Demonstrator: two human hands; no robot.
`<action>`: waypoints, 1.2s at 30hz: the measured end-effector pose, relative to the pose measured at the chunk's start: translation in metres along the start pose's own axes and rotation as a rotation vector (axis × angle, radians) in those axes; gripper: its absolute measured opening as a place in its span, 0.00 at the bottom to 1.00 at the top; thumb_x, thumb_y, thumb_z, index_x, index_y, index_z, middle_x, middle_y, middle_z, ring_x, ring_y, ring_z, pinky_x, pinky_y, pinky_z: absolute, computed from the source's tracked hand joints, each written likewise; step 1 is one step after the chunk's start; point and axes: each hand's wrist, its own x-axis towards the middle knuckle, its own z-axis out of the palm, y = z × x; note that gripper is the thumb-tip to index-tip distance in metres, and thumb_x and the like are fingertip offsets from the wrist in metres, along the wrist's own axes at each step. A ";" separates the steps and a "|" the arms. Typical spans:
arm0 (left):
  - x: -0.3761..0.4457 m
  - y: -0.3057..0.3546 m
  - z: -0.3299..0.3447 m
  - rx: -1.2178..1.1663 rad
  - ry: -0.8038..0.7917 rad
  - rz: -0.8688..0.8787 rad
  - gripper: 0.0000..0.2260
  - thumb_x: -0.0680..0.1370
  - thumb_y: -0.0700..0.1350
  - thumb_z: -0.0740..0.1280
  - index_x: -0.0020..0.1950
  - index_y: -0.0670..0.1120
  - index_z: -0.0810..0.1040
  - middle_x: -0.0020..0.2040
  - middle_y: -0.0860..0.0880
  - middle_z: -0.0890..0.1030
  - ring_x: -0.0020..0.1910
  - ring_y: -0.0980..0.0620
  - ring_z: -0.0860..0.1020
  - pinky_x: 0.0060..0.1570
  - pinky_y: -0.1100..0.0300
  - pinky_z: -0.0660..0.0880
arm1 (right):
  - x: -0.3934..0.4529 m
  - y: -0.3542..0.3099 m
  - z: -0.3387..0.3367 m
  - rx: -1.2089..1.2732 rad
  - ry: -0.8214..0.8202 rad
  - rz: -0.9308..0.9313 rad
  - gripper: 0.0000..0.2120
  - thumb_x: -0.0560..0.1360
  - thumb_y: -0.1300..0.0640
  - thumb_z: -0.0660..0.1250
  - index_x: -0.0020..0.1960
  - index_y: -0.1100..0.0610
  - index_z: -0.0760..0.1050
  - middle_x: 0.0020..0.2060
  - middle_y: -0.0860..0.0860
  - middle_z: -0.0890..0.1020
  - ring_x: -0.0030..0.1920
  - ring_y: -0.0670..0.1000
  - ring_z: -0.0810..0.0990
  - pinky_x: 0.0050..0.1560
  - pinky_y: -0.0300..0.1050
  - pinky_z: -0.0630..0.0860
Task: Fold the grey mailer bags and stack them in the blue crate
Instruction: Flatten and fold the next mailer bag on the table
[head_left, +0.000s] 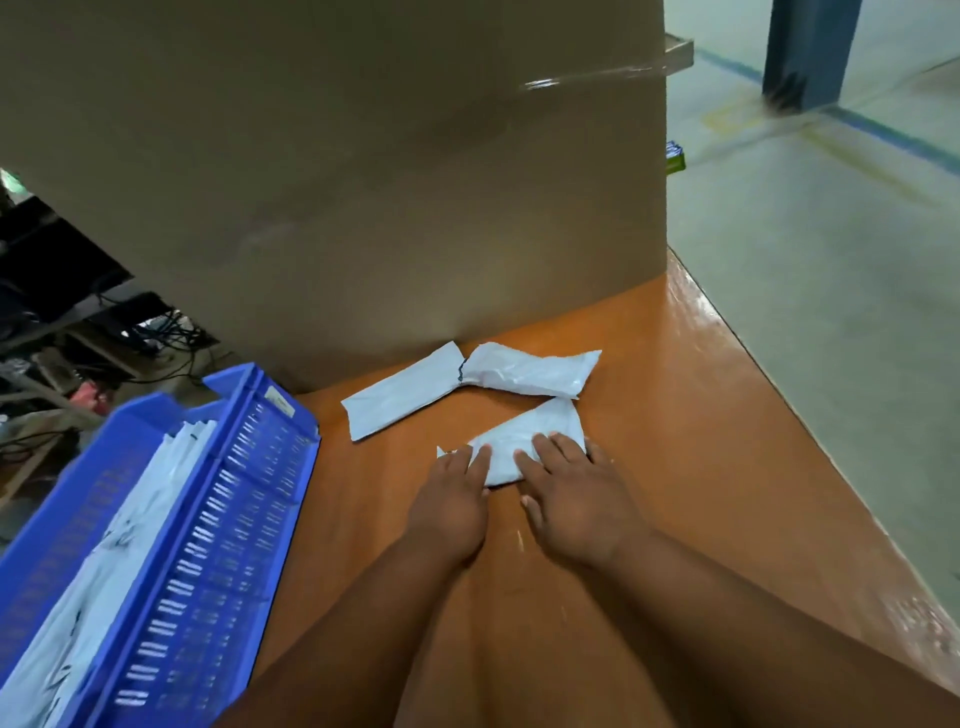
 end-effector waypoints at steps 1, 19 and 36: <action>-0.018 -0.003 0.007 -0.017 0.037 0.037 0.27 0.87 0.49 0.57 0.86 0.55 0.56 0.84 0.46 0.63 0.81 0.43 0.62 0.81 0.48 0.61 | -0.016 -0.005 -0.004 -0.003 0.003 -0.006 0.28 0.82 0.39 0.56 0.80 0.46 0.65 0.80 0.52 0.68 0.79 0.56 0.65 0.74 0.66 0.64; -0.183 -0.046 0.010 -0.044 0.337 0.246 0.28 0.84 0.52 0.60 0.83 0.43 0.66 0.83 0.41 0.64 0.83 0.41 0.60 0.81 0.41 0.59 | -0.093 -0.134 -0.013 -0.067 0.097 -0.114 0.26 0.84 0.45 0.57 0.80 0.50 0.66 0.84 0.55 0.56 0.84 0.59 0.52 0.81 0.65 0.54; -0.147 -0.047 0.040 -0.015 0.143 0.248 0.30 0.87 0.59 0.47 0.87 0.46 0.52 0.87 0.44 0.54 0.85 0.44 0.51 0.82 0.42 0.50 | -0.070 -0.116 0.034 -0.213 -0.132 0.068 0.30 0.86 0.36 0.42 0.86 0.44 0.48 0.86 0.49 0.50 0.86 0.53 0.44 0.82 0.66 0.44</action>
